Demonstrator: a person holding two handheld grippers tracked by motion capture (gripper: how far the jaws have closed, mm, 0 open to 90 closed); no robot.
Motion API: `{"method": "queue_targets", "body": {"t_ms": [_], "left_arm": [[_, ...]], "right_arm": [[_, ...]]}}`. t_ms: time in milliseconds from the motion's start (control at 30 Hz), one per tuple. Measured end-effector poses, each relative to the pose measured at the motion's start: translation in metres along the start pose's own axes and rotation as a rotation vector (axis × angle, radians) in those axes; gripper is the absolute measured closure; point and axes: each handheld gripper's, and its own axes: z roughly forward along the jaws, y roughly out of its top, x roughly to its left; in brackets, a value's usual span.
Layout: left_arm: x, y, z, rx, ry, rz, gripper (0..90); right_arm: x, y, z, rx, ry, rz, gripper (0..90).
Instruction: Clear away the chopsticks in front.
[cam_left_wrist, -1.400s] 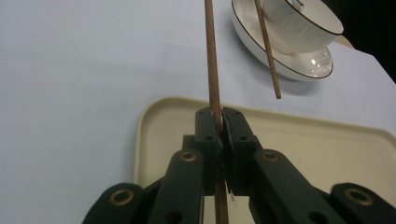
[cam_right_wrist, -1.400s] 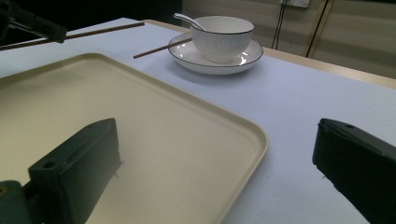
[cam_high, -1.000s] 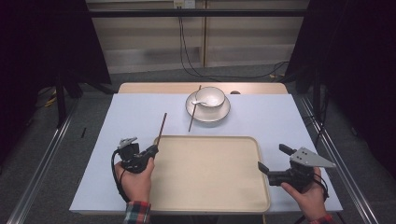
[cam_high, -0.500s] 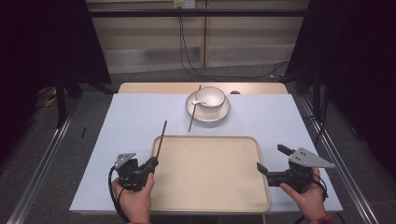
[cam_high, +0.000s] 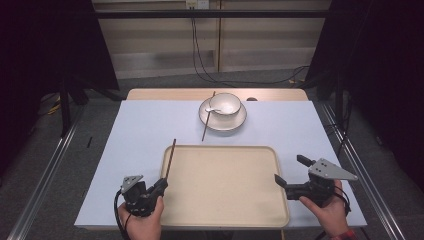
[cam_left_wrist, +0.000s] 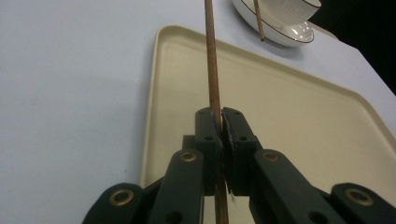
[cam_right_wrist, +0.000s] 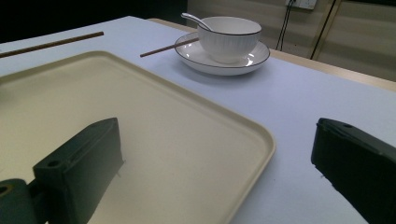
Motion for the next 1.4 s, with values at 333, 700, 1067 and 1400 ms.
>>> {"method": "queue_targets", "body": {"t_ms": [333,700,1067,1400], "left_arm": [[0.0,-0.002,0.0,0.024,0.026,0.018,85.6],[-0.001,-0.008,0.005,0.031,0.014,0.027,84.4],[-0.009,0.012,0.014,0.001,0.005,0.09,67.5],[-0.01,0.061,0.042,-0.02,-0.07,0.096,50.7]], "right_arm": [[0.0,0.0,0.0,0.001,0.007,-0.001,1.8],[0.001,0.001,0.001,0.008,0.015,-0.008,2.0],[0.0,0.0,-0.001,0.007,0.012,-0.004,2.2],[-0.001,0.0,-0.001,0.003,0.016,-0.005,2.3]]}}
